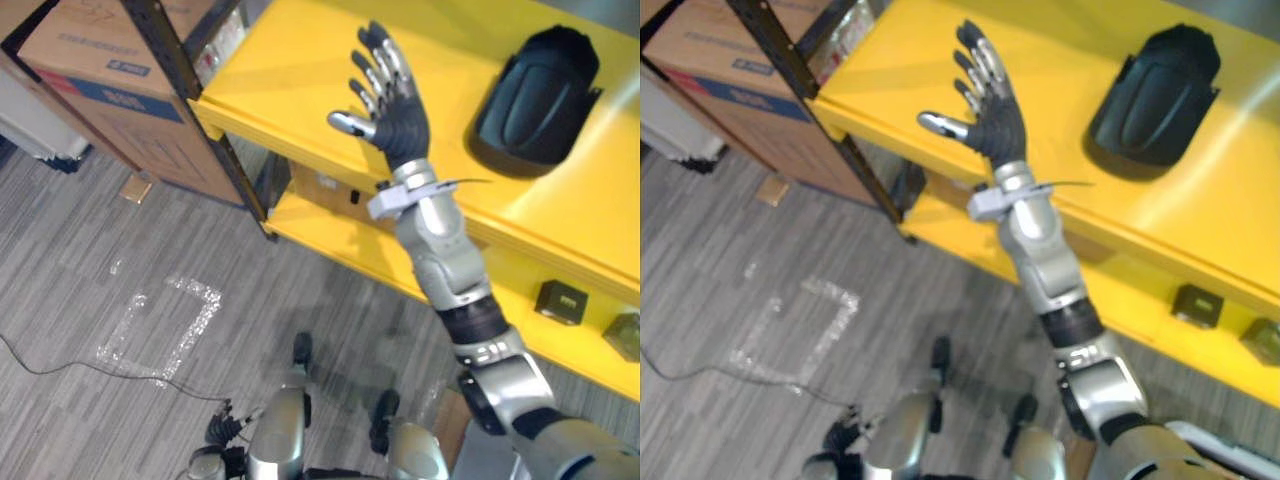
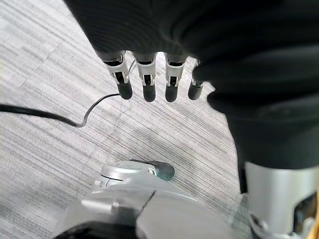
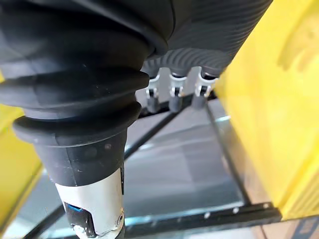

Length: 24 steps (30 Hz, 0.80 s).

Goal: Walk over and take plastic housings, then place them on the shelf

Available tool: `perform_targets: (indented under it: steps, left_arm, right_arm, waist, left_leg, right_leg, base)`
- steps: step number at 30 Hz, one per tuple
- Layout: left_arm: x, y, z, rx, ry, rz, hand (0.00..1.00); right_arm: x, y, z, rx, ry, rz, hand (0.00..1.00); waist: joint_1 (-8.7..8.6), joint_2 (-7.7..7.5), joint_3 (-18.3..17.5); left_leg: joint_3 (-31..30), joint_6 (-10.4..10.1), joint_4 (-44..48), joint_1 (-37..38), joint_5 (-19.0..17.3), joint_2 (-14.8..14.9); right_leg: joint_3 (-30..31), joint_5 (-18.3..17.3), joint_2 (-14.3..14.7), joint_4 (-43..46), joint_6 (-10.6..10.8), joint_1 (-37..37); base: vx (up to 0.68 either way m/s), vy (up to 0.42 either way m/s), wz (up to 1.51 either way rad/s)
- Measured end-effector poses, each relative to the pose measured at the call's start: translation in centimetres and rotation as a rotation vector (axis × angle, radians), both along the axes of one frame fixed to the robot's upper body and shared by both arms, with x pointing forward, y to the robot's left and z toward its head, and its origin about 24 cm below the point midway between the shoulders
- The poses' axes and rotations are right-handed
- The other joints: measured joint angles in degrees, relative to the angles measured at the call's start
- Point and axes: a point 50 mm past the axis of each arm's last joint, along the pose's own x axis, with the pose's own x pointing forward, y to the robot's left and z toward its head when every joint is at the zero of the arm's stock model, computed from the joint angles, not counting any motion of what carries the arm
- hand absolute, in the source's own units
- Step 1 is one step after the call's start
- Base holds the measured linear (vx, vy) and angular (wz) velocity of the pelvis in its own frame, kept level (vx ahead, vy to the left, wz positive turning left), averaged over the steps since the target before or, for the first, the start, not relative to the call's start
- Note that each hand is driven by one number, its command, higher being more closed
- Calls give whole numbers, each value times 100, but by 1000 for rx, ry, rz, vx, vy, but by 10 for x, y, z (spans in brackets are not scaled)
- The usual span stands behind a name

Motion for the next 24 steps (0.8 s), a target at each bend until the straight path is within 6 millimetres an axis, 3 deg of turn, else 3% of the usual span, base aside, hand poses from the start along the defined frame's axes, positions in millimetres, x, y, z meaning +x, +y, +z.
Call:
perform_targets:
  steps: [4, 8, 14, 17, 20, 24]
  left_arm:
    - [0, 0, 0, 7, 2, 7, 0]
    - [0, -1, 0, 6, 2, 11, 0]
    - [1, -1, 0, -4, -1, 28, 0]
    - [3, -2, 1, -10, -9, 25, 0]
    - [4, -5, 1, -21, -13, 18, 0]
    - [4, -10, 0, -42, -8, 10, 0]
  right_arm:
    - [16, -3, -2, 82, 93, -126, 0]
    - [32, -15, 16, 155, 118, -238, 0]
    - [39, -25, 39, 340, 140, -239, 0]
    - [47, -46, 48, 412, 160, -274, 0]
    - [56, -84, 53, 456, 188, -358, 0]
    - [59, -117, 59, 454, 189, -385, 0]
  waist:
    - [20, 1, 0]
    - [166, 6, 2]
    - [259, 37, 19]
    - [257, 79, 41]
    - [263, 148, 76]
    - [256, 282, 143]
  left_leg:
    - [-92, -2, -1, 10, -1, -3]
    - [-152, 0, 0, 3, -4, 28]
    - [-178, -34, 2, -5, 13, 9]
    - [-229, -32, 2, -13, 15, -10]
    - [-300, -42, 2, -26, 22, -21]
    - [-305, -40, 2, -24, 34, -18]
  right_leg:
    - [-85, 30, 32, -92, 3, 98]
    - [-141, 38, 91, -149, -11, 155]
    - [-165, 34, 87, -175, -16, 172]
    - [-204, 25, 79, -174, -16, 184]
    - [-290, 0, 78, -155, -18, 210]
    - [-292, -6, 81, -143, -23, 209]
  base:
    - [-3, -20, 11]
    - [-4, -37, 6]
    - [13, -18, 2]
    - [15, -25, 7]
    - [4, -27, 12]
    - [-1, -22, 1]
